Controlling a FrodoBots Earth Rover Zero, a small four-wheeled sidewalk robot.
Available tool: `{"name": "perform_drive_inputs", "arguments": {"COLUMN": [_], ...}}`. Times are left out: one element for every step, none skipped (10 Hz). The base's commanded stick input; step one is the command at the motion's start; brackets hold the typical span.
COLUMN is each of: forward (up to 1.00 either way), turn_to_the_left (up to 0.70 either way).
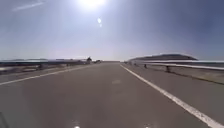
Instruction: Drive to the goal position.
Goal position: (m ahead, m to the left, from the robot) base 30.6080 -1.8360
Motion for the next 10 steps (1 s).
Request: {"name": "perform_drive_inputs", "arguments": {"forward": [1.0,1.0,1.0,1.0,1.0,1.0,1.0,1.0,1.0,1.0], "turn_to_the_left": [0.0,0.0,0.0,0.0,0.0,0.0,0.0,0.0,0.0,0.0]}}
